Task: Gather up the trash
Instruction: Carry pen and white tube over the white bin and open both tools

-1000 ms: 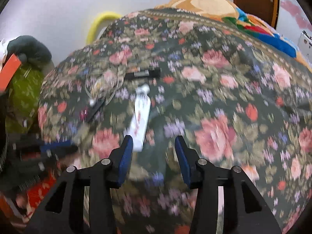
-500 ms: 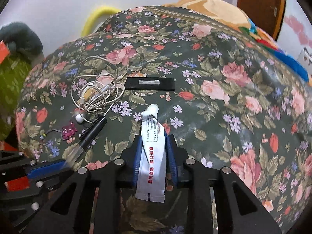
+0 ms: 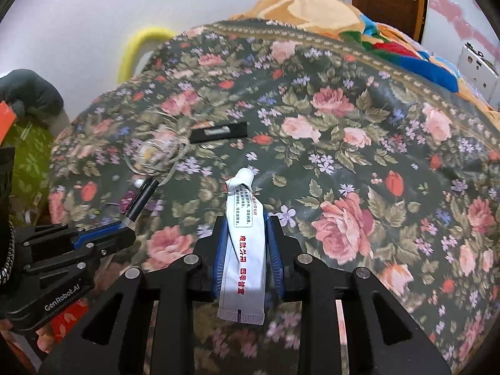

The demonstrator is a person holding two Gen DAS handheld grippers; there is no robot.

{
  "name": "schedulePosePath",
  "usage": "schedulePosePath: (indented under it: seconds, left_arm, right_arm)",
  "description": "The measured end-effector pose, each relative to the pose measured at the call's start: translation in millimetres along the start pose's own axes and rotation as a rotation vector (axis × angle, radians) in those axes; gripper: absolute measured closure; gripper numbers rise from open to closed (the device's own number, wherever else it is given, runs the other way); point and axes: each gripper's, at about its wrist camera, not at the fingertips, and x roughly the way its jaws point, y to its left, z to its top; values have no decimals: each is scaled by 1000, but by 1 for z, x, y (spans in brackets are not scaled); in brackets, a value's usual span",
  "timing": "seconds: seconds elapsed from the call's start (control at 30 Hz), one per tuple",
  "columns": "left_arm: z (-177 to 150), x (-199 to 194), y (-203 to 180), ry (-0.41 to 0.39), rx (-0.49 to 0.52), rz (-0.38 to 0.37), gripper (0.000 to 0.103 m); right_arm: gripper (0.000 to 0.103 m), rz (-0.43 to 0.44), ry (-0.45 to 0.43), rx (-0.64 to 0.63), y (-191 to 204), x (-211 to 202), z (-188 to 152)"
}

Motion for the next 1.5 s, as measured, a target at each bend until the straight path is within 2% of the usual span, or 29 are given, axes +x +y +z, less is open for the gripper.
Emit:
schedulePosePath:
  seconds: [0.27, 0.43, 0.6, 0.77, 1.1, 1.3, 1.5]
  left_arm:
    - [-17, -81, 15, -92, -18, 43, 96]
    - [-35, -126, 36, -138, -40, 79, 96]
    - [-61, -166, 73, -170, -95, 114, 96]
    - [-91, -190, 115, -170, -157, 155, 96]
    - [-153, -199, 196, -98, -290, 232, 96]
    - [-186, -178, 238, -16, -377, 246, 96]
    - [-206, -155, 262, 54, -434, 234, 96]
  right_arm:
    - [80, 30, -63, -57, 48, -54, 2]
    - [80, 80, -99, -113, 99, -81, 0]
    - [80, 139, -106, -170, 151, -95, -8]
    - [80, 213, -74, -228, 207, -92, -21]
    - [80, 323, 70, -351, 302, -56, -56]
    - [80, 358, 171, -407, 341, -29, -75]
    - [80, 374, 277, -448, 367, 7, -88]
